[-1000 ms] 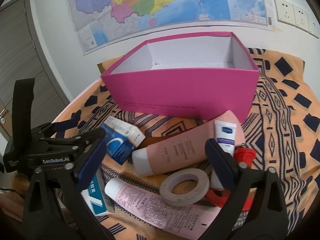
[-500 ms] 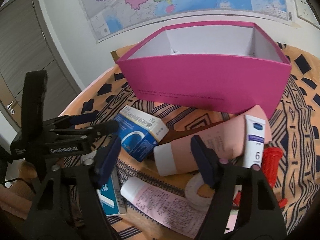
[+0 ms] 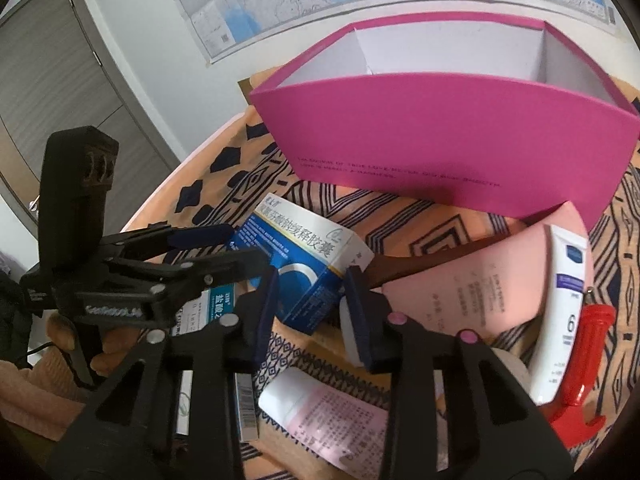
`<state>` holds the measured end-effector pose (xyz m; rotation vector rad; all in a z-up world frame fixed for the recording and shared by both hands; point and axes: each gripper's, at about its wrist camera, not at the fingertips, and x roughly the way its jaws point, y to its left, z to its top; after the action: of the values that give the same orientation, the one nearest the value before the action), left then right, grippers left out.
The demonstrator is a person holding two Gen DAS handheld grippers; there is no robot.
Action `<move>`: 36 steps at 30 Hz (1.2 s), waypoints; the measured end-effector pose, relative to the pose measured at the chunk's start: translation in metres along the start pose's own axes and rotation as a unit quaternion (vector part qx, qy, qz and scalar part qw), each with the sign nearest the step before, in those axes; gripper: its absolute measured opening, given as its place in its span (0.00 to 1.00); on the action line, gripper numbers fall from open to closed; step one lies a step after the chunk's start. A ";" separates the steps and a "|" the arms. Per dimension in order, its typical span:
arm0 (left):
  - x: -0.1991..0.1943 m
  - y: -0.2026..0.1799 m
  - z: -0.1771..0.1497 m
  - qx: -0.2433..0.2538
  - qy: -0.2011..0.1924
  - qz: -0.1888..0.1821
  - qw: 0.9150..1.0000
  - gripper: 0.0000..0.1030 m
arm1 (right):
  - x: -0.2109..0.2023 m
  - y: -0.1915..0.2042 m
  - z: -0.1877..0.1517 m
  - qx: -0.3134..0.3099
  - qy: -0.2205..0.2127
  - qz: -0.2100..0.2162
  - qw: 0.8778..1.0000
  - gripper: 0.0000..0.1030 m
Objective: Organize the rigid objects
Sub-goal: 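Grasp the blue-and-white medicine box with the right tool and lift, then carry the medicine box into the magenta box and open the right tool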
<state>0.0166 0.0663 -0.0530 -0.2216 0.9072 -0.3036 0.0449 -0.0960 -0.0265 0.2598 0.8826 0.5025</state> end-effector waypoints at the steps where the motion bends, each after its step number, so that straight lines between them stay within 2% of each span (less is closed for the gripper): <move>1: 0.000 0.000 0.000 0.001 0.001 -0.006 1.000 0.74 | 0.001 0.000 0.001 -0.001 0.001 0.000 1.000 0.36; 3: 0.001 0.001 0.001 0.001 0.006 -0.021 1.000 0.72 | 0.002 -0.001 0.002 0.001 0.002 0.002 1.000 0.36; 10: -0.002 -0.007 0.003 0.010 0.007 -0.013 1.000 0.71 | 0.000 -0.003 0.006 0.006 0.001 0.006 1.000 0.36; 15: -0.019 -0.013 0.010 0.014 -0.012 -0.025 1.000 0.71 | -0.005 -0.001 0.011 0.001 -0.009 0.004 1.000 0.36; 22: -0.037 -0.034 0.027 0.046 -0.047 -0.028 0.997 0.71 | -0.030 -0.003 0.025 -0.005 -0.041 -0.002 0.999 0.37; 31: -0.039 -0.050 0.039 0.056 -0.058 -0.036 0.996 0.71 | -0.052 -0.015 0.035 -0.002 -0.066 -0.003 0.998 0.37; 36: -0.057 -0.062 0.047 0.065 -0.083 -0.042 0.994 0.71 | -0.074 -0.008 0.043 -0.020 -0.095 -0.008 0.995 0.37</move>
<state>0.0114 0.0315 0.0364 -0.1618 0.7119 -0.4158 0.0422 -0.1413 0.0460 0.2600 0.6882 0.4716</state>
